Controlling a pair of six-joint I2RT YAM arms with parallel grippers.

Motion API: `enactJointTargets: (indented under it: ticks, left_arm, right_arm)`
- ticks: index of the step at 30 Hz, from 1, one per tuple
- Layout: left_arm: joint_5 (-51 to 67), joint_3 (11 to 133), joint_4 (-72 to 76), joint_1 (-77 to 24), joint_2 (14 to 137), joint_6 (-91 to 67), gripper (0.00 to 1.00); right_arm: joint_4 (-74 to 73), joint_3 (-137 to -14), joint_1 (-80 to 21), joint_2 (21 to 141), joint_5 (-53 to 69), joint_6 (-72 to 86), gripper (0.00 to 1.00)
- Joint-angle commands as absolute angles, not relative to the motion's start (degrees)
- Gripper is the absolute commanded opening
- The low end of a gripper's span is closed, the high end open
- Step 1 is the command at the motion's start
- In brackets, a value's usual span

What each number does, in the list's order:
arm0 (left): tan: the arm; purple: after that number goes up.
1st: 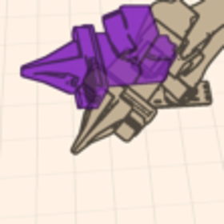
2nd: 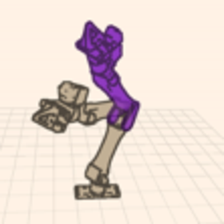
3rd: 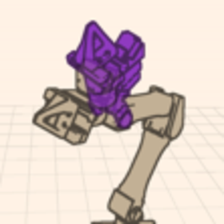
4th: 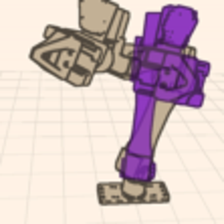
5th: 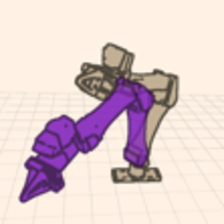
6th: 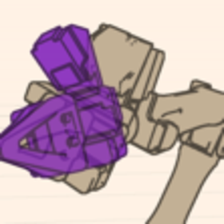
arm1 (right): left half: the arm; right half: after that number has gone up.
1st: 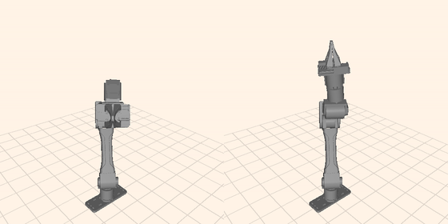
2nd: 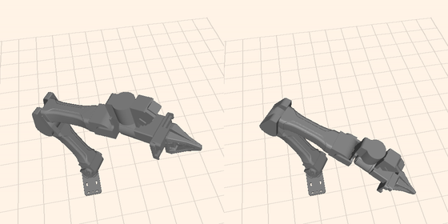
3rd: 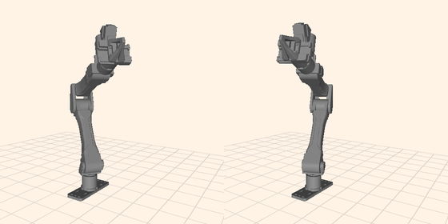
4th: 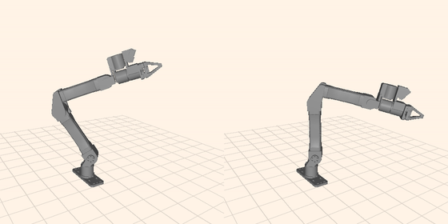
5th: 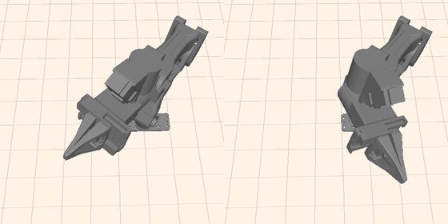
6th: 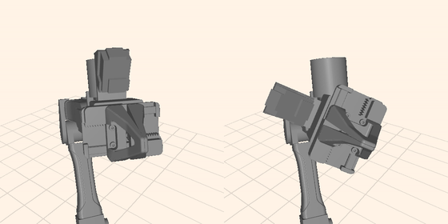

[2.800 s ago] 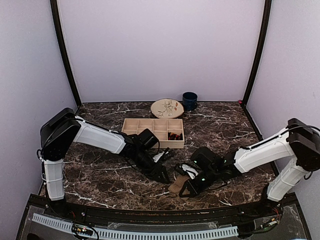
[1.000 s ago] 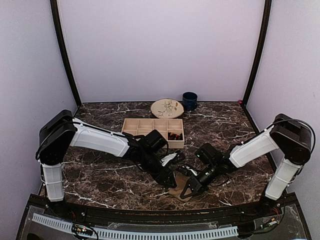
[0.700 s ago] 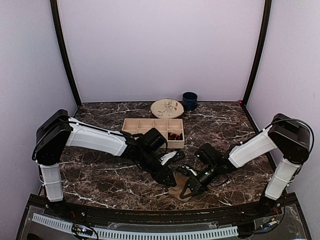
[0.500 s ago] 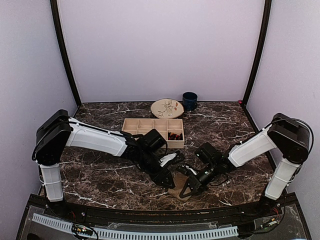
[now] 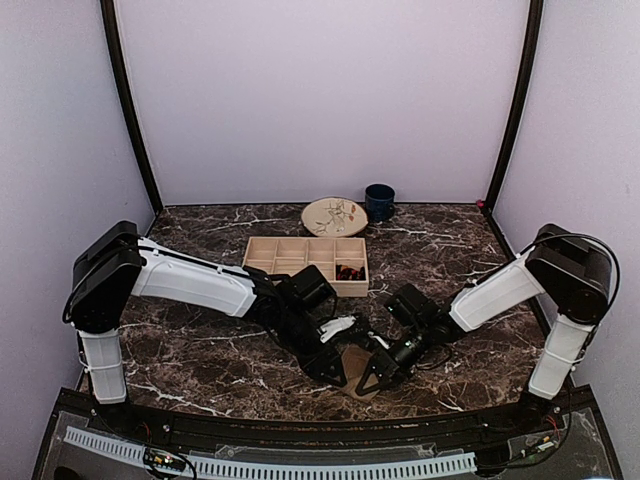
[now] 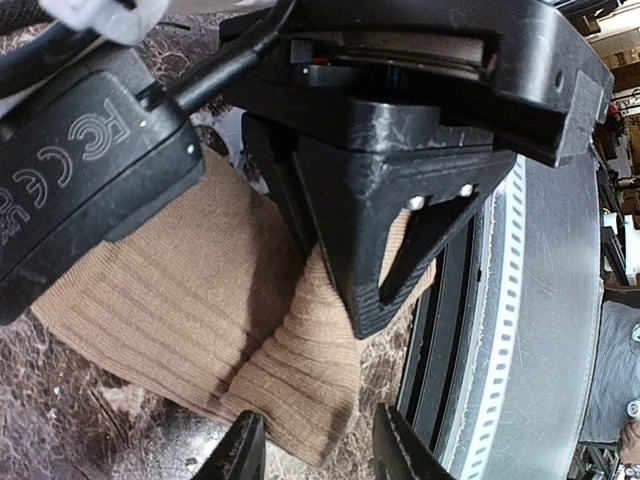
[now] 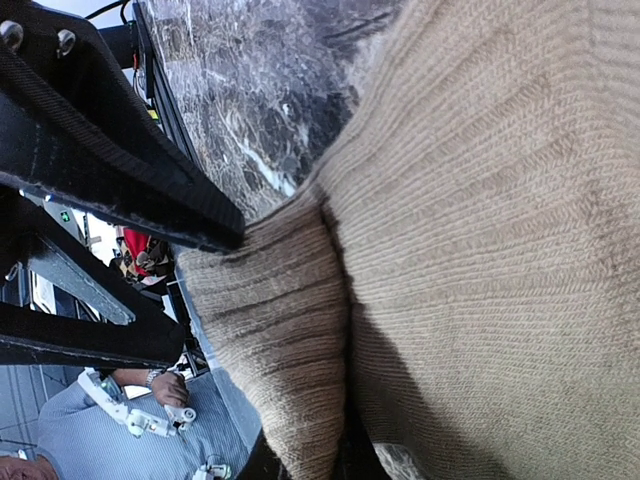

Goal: Roll the socks
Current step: Roll the sock at the center of the board.

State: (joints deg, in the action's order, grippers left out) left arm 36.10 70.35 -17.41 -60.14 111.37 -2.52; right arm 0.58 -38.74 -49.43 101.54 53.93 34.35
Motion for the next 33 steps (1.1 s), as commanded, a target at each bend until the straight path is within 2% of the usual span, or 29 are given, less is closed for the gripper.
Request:
enactJointTargets:
  ticks: [1,11,20,23,26,30,33]
  left_arm:
    - [36.13,70.49,-19.16,-60.69,109.78,-1.23,0.40]
    - [32.36,68.20,-16.51,-62.11,111.21,-3.58,0.36]
    - [31.90,67.20,-14.55,-62.22,112.72,-5.04,0.24]
    - [32.48,67.30,-13.98,-62.22,113.46,-5.39,0.16]
    - [33.48,67.24,-13.64,-62.12,114.05,-6.10,0.13]
    - [34.23,67.40,-13.97,-61.43,114.21,-6.56,0.11]
    - [35.17,68.20,-15.27,-60.77,114.75,-6.38,0.11]
  right_arm:
    - [0.48,-40.04,-49.03,102.67,55.05,33.66,0.05]
    - [0.88,-41.03,-48.95,102.72,56.15,34.63,0.05]
    - [1.27,-41.13,-48.94,103.20,56.40,35.07,0.05]
    - [1.10,-41.07,-48.95,103.45,56.03,35.05,0.06]
    - [0.82,-40.69,-48.89,103.53,55.20,34.91,0.11]
    - [0.59,-39.88,-48.90,103.17,53.79,34.48,0.24]
    - [0.50,-39.36,-48.88,102.64,52.14,34.12,0.30]
